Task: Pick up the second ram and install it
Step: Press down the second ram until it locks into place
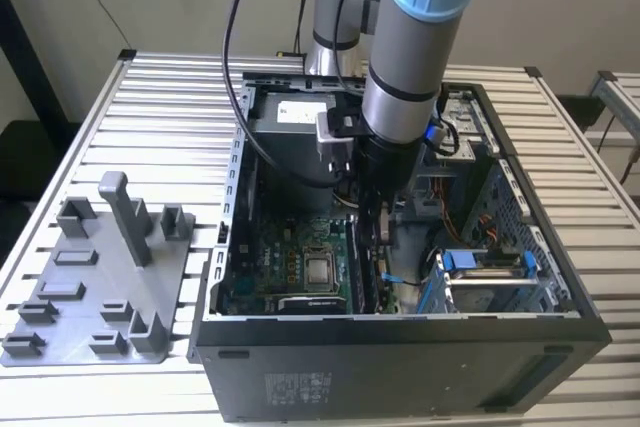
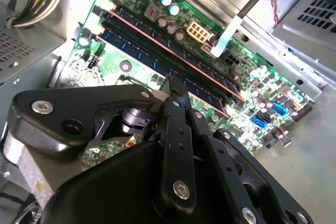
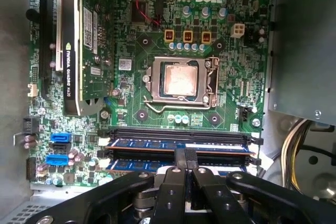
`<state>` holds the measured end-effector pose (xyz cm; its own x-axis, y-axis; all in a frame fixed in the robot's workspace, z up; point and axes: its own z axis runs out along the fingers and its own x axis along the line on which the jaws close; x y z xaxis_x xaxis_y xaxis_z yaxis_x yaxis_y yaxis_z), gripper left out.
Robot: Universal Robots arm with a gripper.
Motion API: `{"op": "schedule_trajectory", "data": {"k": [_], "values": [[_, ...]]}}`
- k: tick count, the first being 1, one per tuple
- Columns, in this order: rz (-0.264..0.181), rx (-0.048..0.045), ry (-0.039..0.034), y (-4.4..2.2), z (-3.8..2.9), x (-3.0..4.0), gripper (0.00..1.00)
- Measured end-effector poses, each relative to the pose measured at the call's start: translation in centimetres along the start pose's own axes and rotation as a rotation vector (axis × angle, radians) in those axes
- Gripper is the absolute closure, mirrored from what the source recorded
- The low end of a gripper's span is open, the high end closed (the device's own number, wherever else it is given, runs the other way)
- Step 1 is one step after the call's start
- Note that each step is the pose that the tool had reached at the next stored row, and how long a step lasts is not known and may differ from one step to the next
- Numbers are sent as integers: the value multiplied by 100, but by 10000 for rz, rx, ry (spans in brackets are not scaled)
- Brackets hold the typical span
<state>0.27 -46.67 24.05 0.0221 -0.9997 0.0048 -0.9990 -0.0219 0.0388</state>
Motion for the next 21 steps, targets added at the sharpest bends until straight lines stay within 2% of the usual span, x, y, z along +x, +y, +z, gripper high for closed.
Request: {"op": "schedule_trajectory", "data": {"k": [14,18,19,21], "values": [[0,-64,22,-44,237,17,89],[-1,-67,-4,-34,218,22,89],[-2,-60,-30,-30,183,19,89],[-2,-67,-15,-21,90,22,89]]}}
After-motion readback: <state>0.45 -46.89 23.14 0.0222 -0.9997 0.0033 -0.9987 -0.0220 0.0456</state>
